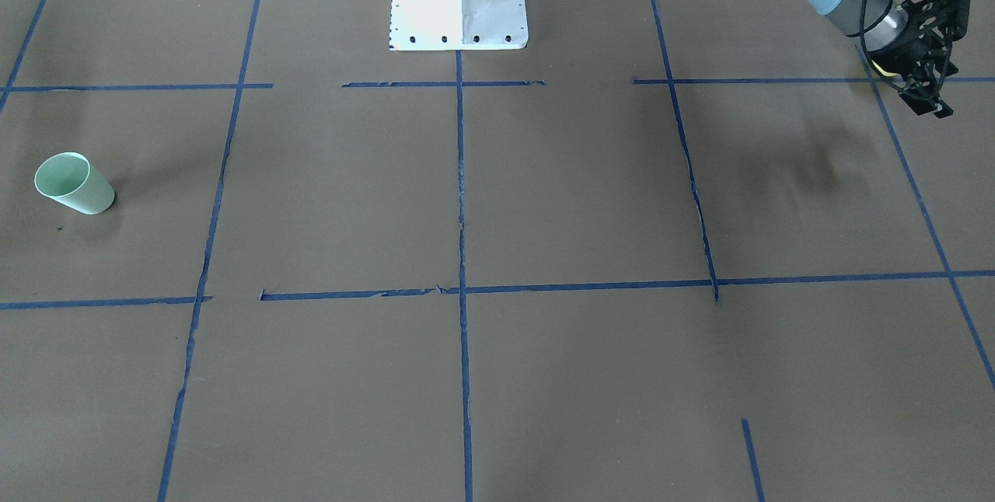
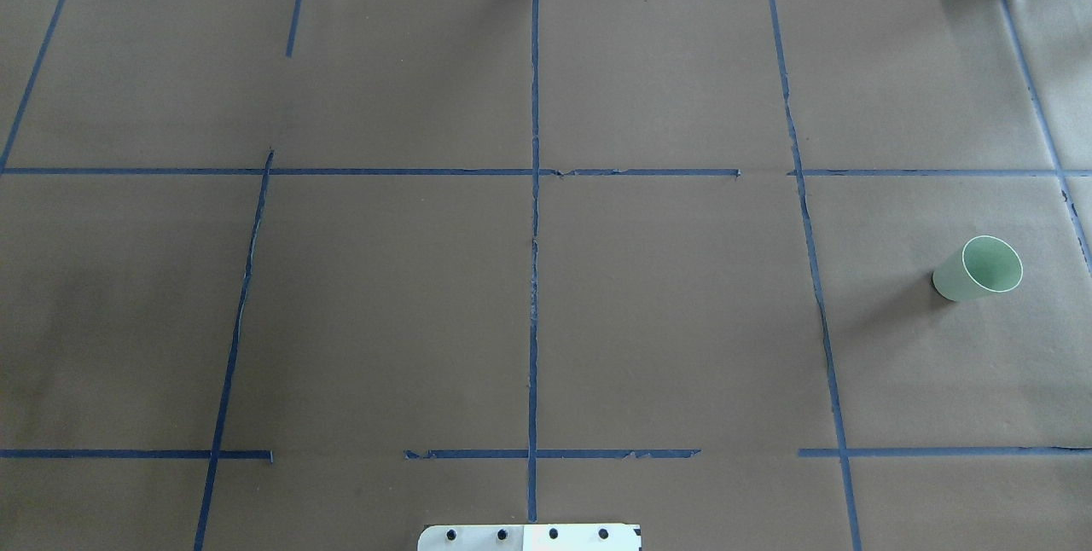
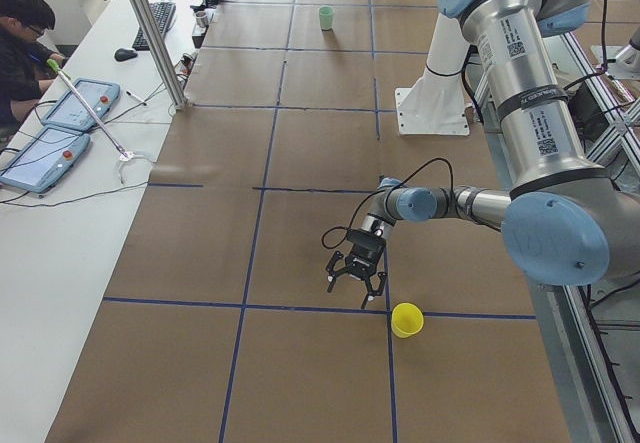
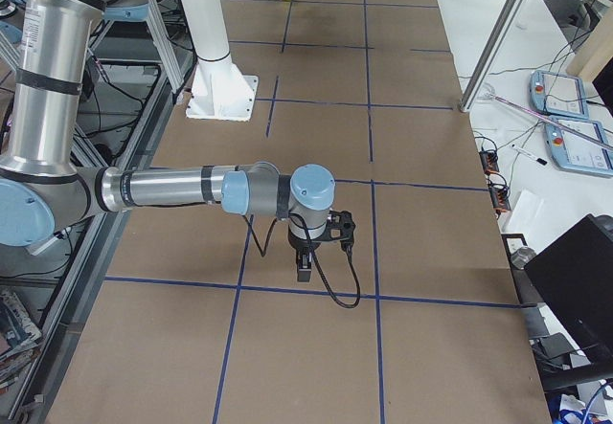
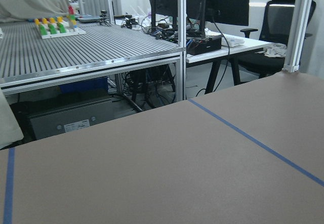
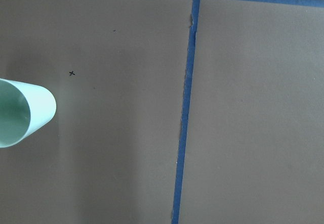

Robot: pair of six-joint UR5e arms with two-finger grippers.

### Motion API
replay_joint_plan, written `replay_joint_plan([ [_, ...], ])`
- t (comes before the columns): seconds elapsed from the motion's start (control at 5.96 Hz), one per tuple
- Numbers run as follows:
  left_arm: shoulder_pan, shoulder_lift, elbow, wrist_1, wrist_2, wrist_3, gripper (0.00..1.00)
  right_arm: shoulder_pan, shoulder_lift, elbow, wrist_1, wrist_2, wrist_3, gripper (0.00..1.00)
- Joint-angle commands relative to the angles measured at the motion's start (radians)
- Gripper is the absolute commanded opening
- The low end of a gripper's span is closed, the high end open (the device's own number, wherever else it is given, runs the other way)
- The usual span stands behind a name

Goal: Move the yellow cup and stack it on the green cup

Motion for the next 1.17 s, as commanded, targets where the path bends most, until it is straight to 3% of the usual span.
replay_joint_plan([
  [0.0, 0.100, -0.092, -0.018, 0.286, -0.167, -0.220, 1.00, 0.000, 0.002, -0.001, 0.001, -0.001, 0.000, 1.00],
  [0.17, 0.172, -0.126, -0.018, 0.392, -0.237, -0.328, 1.00, 0.000, 0.003, -0.004, 0.001, -0.001, -0.002, 1.00],
  [0.67, 0.314, -0.120, 0.014, 0.419, -0.289, -0.473, 1.00, -0.002, 0.009, -0.004, 0.001, -0.002, -0.002, 1.00],
  [1.01, 0.329, -0.120, 0.120, 0.402, -0.301, -0.472, 1.00, -0.002, 0.011, -0.004, 0.001, -0.002, -0.002, 1.00],
])
